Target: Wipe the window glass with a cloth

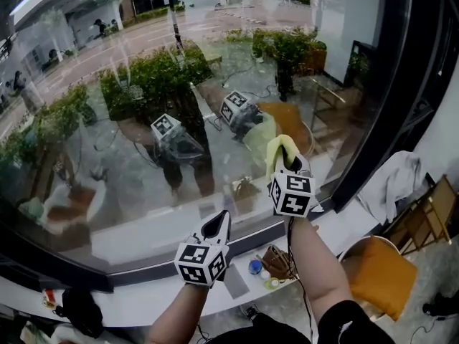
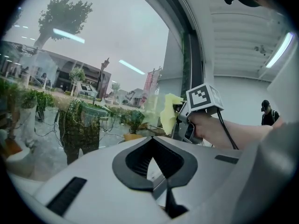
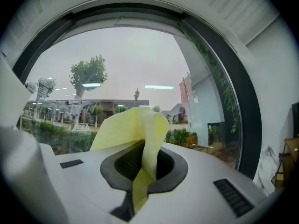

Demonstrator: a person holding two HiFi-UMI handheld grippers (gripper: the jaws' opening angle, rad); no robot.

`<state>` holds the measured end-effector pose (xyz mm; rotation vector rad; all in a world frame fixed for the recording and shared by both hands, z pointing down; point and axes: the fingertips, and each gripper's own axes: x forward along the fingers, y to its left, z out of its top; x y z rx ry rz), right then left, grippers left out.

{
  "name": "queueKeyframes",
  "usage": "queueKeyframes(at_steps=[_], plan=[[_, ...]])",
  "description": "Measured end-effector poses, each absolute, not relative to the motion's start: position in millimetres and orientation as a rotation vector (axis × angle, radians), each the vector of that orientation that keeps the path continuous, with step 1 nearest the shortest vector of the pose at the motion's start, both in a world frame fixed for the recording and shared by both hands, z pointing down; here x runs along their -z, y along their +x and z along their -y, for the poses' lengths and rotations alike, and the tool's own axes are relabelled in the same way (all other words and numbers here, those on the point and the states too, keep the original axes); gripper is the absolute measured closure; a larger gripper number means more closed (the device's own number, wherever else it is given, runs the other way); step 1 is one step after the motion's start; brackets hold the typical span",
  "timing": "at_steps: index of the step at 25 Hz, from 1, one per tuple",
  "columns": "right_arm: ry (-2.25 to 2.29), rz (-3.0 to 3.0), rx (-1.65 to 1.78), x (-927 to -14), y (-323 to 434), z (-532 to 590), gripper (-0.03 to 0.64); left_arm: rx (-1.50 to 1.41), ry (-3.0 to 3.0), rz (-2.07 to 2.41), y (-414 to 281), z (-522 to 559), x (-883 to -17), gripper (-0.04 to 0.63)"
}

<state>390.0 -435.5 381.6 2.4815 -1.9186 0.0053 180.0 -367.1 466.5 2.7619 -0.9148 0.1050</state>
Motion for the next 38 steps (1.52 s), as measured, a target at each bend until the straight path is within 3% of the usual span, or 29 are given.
queueKeyframes(at_steps=[23,31,38], plan=[[2.492,1.998,-0.069,-384,366,392,0.584,-0.062,2.743,1.026,132,340,-452,0.589],[2.403,2.102,-0.043,-382,318,368,0.584,-0.045,2.734,1.087,108,318,-445,0.589],[2.281,2.26,-0.056,-378,230,349,0.584,-0.027,2.698,1.197,50,292,-438,0.589]])
